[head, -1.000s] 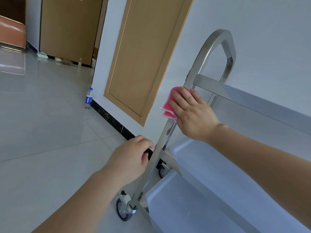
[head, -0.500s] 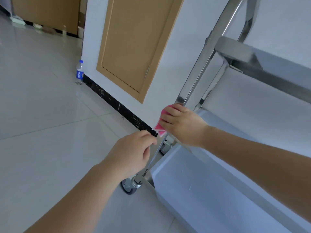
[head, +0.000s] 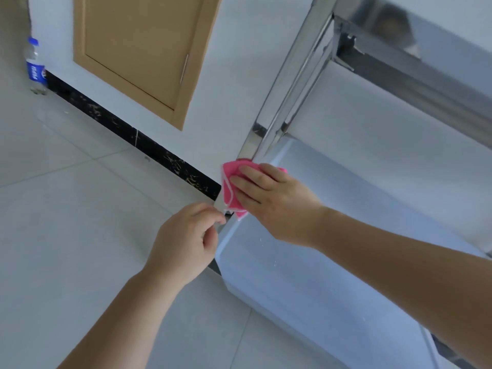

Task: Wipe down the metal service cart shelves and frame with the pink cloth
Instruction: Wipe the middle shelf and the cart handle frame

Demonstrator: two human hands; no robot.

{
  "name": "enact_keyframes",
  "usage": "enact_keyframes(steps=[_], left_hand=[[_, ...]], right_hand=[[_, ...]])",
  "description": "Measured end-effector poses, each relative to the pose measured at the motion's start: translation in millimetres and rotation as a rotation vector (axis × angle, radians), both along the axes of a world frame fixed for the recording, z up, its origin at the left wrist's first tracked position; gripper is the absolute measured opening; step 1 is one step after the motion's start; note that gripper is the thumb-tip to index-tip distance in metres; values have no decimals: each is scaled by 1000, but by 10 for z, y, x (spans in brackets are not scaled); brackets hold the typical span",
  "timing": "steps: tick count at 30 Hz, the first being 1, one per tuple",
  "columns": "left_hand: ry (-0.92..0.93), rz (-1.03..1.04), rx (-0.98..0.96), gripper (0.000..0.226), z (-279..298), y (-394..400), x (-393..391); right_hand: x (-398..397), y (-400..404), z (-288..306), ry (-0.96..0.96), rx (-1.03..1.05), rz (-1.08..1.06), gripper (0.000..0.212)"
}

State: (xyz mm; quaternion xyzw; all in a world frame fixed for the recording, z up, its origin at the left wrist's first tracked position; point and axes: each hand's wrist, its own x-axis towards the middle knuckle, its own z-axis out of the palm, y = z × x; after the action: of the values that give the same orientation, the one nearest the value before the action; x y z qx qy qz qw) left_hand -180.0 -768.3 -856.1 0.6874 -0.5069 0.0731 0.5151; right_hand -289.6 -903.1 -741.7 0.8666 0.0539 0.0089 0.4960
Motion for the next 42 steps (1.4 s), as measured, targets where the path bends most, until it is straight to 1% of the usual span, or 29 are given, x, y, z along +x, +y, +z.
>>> enact_keyframes(steps=[3, 5, 6, 7, 9, 11, 14, 16, 18, 24, 29, 35, 42], left_hand=[[-80, -69, 97, 28, -45, 103, -95], [-94, -98, 140, 20, -43, 196, -136], [-92, -104, 159, 12, -33, 245, -154], [-97, -103, 181, 10, -19, 290, -171], [-122, -78, 213, 25, 13, 371, -222], [-136, -56, 223, 34, 70, 440, -309], [-211, -124, 234, 35, 154, 510, -510], [-291, -195, 267, 35, 196, 508, -605], [-332, -235, 305, 38, 255, 509, -758], [-405, -288, 298, 41, 512, 422, -1057], [-481, -347, 282, 41, 683, 300, -1313], [-567, -375, 342, 38, 631, 209, -1529], [-615, -463, 352, 37, 628, 57, -1819]], right_hand=[[0, 16, -90, 6, -32, -123, 60], [44, 13, -158, -6, -40, -146, 62], [50, 19, -177, -18, -53, -135, 61], [37, 28, -190, -41, -72, -119, 60], [-43, 31, -199, -65, -97, -105, 58], [-161, 17, -196, -58, -106, -99, 57], [-387, 10, -196, -59, -87, -128, 57], [-521, -1, -203, -51, -94, -152, 59], [-717, 0, -204, -71, -104, -150, 58], [-1276, -122, -230, -112, -33, -138, 53], [-1864, -242, -265, -141, 34, -158, 53], [-2304, -294, -288, -136, 80, -188, 55], [-2823, -366, -317, -156, 96, -215, 54]])
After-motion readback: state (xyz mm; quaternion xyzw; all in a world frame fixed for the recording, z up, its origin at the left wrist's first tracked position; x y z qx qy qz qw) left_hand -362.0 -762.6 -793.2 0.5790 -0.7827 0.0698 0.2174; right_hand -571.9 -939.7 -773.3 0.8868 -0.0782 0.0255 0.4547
